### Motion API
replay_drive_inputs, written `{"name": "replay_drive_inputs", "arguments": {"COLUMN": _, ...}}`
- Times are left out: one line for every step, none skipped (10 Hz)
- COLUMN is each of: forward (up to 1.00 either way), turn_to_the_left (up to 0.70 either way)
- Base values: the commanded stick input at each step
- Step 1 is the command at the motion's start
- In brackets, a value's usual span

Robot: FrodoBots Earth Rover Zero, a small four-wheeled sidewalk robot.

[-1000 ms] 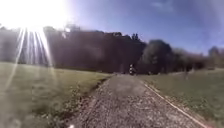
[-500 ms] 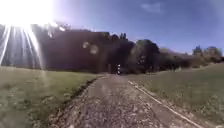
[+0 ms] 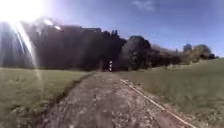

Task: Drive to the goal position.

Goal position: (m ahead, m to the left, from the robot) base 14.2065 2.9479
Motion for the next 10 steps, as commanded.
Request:
{"name": "replay_drive_inputs", "arguments": {"forward": 0.06, "turn_to_the_left": 0.0}}
{"name": "replay_drive_inputs", "arguments": {"forward": 0.06, "turn_to_the_left": 0.0}}
{"name": "replay_drive_inputs", "arguments": {"forward": 0.06, "turn_to_the_left": 0.0}}
{"name": "replay_drive_inputs", "arguments": {"forward": 0.06, "turn_to_the_left": 0.0}}
{"name": "replay_drive_inputs", "arguments": {"forward": 0.05, "turn_to_the_left": 0.0}}
{"name": "replay_drive_inputs", "arguments": {"forward": 0.05, "turn_to_the_left": 0.0}}
{"name": "replay_drive_inputs", "arguments": {"forward": 0.05, "turn_to_the_left": 0.0}}
{"name": "replay_drive_inputs", "arguments": {"forward": 0.05, "turn_to_the_left": 0.0}}
{"name": "replay_drive_inputs", "arguments": {"forward": 0.0, "turn_to_the_left": 0.0}}
{"name": "replay_drive_inputs", "arguments": {"forward": 0.0, "turn_to_the_left": 0.0}}
